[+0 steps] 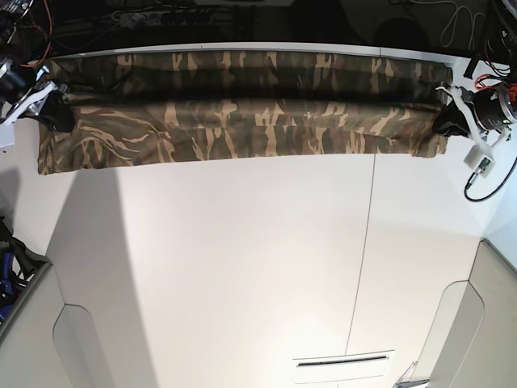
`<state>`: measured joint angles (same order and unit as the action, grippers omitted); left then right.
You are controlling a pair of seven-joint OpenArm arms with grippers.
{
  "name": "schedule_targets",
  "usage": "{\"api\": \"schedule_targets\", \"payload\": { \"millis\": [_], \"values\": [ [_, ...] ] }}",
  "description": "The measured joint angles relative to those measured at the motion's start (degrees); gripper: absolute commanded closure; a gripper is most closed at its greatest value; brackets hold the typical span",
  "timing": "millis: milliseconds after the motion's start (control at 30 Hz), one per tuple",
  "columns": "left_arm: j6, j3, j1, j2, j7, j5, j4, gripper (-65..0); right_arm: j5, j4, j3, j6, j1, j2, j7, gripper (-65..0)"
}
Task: Fold the T-shirt properly
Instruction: 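Lay the folded strip flat with both grippers and open them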
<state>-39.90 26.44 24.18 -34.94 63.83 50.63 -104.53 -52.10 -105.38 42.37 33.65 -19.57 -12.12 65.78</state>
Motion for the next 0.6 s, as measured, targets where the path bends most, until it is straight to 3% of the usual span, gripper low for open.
{"api": "schedule_targets", "payload": {
  "millis": [67,167,233,433,600],
  "values": [
    [0.00,-0.02,0.81,0.00,0.02,-0.09,0.00,-3.3,1.25,0.00,0.00,0.02,-0.76,1.16,-0.90,-1.6],
    [0.02,0.00,0.85,-0.02,0.02,-0.33,0.02,-18.5,4.59,0.00,0.00,-0.15,-0.92,2.12,-2.99,-32.8],
    [0.02,0.00,0.85,-0.02,0.04,-0.46,0.00,-26.4,4.74,0.02,0.00,-0.20,-0.94,1.97,-3.43,-41.1],
    [1.70,0.42,0.85,0.00,0.07,-0.46,0.00,-28.6,4.79,-0.04,0.61,-0.20,-0.57,1.33,-3.39,-40.9],
    [1.77,5.53,0.87,0.00,0.04,1.68,0.00,-28.6,5.14,-2.84,3.17,-0.20,0.52,1.33,-3.58,-40.9]
  ]
}}
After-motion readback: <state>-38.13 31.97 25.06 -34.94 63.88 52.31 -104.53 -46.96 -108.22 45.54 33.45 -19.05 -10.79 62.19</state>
